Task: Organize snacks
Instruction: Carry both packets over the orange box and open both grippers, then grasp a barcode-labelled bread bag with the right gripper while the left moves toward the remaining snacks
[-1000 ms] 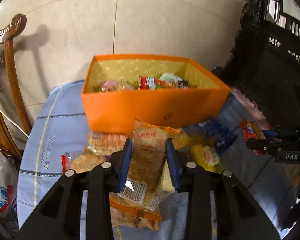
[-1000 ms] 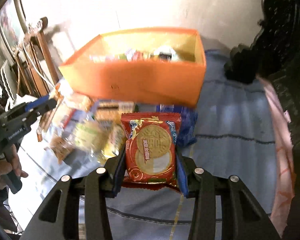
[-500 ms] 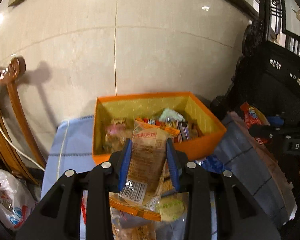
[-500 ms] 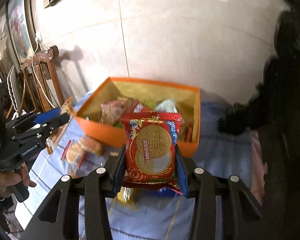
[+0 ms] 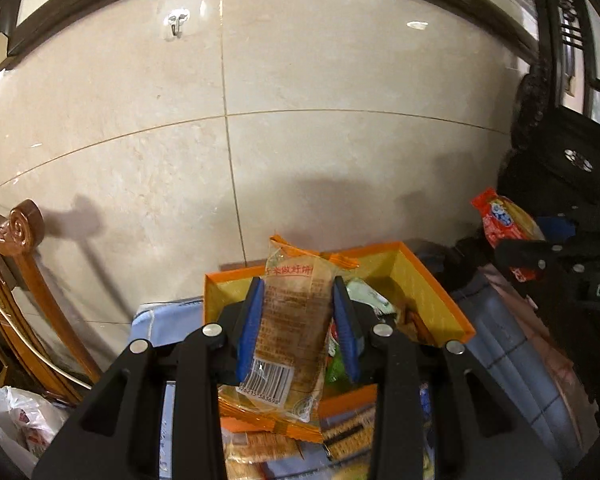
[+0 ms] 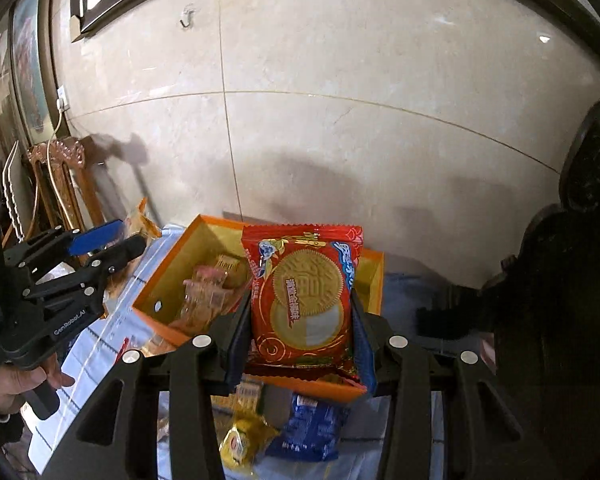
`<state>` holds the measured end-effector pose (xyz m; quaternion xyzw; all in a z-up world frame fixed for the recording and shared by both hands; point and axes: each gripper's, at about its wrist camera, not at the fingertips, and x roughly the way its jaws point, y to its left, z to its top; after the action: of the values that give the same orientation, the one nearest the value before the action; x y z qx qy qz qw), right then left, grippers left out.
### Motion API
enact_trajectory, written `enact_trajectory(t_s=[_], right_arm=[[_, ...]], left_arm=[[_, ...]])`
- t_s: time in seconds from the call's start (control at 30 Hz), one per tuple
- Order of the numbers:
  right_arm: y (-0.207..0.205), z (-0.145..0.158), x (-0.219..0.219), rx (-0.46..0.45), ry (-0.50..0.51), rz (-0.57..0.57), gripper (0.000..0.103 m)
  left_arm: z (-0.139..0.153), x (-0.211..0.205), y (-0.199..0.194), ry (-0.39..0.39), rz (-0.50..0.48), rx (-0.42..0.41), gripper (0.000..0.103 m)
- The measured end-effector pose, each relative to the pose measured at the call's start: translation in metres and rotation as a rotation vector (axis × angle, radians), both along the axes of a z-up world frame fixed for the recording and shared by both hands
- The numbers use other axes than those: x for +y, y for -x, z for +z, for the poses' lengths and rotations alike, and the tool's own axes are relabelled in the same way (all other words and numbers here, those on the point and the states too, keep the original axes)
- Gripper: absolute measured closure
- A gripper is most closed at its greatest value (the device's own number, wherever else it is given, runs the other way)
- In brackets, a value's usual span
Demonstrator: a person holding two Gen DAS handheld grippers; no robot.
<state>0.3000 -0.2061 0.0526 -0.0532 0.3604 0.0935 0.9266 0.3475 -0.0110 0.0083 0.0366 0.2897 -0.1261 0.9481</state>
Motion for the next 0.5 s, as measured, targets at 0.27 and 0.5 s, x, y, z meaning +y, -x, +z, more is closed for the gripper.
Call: enact_trajectory(t_s=[0.27, 0.5], right_arm=[[-0.03, -0.016, 0.004, 0.031, 0.0, -0.043, 0.027], [-0.006, -0.041, -0.004, 0.074, -0.035, -0.037, 0.027]], left_arm=[[-0.012, 0.009, -0.034, -0.012, 0.117, 0.053, 0.004], [-0.033, 0.031, -0.01, 0.006, 0.123, 0.088, 0.004]])
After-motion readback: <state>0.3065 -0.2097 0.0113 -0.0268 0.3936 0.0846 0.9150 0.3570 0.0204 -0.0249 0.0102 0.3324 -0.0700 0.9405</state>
